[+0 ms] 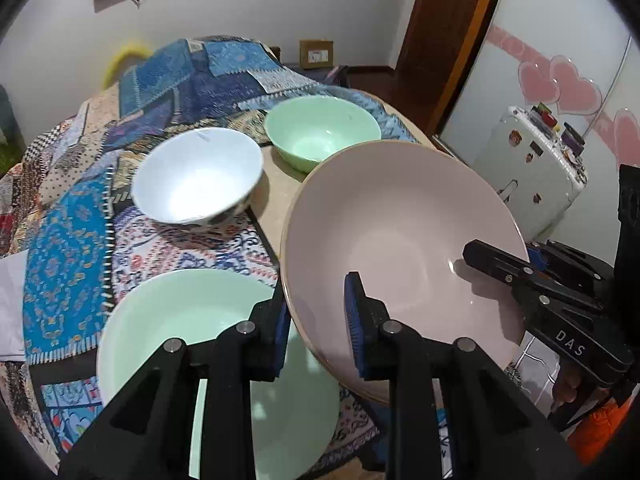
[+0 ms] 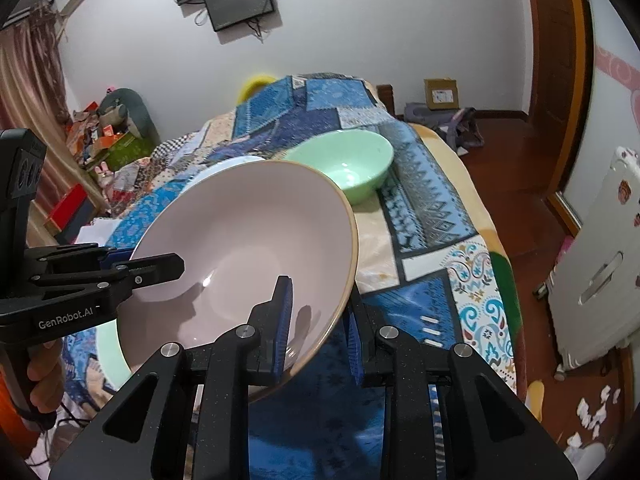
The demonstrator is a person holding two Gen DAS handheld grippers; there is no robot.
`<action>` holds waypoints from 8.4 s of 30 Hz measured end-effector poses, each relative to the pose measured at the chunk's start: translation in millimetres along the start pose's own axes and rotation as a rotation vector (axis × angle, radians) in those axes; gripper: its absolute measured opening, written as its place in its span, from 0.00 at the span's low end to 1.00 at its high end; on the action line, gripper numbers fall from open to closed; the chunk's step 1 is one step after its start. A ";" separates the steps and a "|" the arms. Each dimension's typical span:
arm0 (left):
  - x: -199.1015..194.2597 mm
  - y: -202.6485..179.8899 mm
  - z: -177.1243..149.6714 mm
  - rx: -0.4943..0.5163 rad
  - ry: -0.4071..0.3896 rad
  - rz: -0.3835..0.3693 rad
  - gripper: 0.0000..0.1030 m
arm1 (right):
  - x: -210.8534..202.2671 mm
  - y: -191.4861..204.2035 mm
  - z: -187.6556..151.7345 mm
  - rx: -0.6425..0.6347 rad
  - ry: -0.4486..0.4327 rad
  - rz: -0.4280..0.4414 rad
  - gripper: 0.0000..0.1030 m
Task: Organize plates and bowls
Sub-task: 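Lift the pale pink bowl with both tools and carry it past the plate stack, then lower the pale pink bowl onto the bed beside the plates and open both tools, then move both tools to the white bowl with black dots and grip its rim, then lift the white dotted bowl with both tools off the bed, then carry the white dotted bowl with both tools over the pale pink bowl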
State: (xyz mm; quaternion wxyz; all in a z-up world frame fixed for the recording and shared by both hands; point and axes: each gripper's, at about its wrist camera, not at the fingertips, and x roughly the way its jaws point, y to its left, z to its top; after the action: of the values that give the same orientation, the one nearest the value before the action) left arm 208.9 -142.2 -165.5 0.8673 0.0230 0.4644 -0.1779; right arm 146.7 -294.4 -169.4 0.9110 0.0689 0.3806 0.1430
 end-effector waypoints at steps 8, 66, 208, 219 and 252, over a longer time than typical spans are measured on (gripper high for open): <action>-35.9 19.3 -9.4 -0.031 -0.052 0.031 0.25 | -1.0 34.8 4.9 -0.046 -0.025 0.036 0.22; -127.8 266.7 -166.1 -0.401 0.021 0.309 0.25 | 120.1 274.7 -27.0 -0.352 0.223 0.327 0.22; 35.2 144.2 56.2 -0.172 0.058 0.194 0.22 | 115.0 82.1 77.7 -0.088 0.047 0.197 0.26; -38.2 142.4 18.9 -0.194 0.000 0.235 0.22 | 77.2 123.5 62.6 -0.149 0.029 0.236 0.26; -126.4 233.4 -129.2 -0.396 0.022 0.306 0.22 | 85.5 257.2 -2.1 -0.290 0.139 0.392 0.26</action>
State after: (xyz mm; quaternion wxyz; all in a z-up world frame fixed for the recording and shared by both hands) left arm 118.9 139.0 -165.3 0.8665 -0.0756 0.4909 0.0502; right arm 149.0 -23.3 -168.2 0.8378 0.0001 0.3973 0.3745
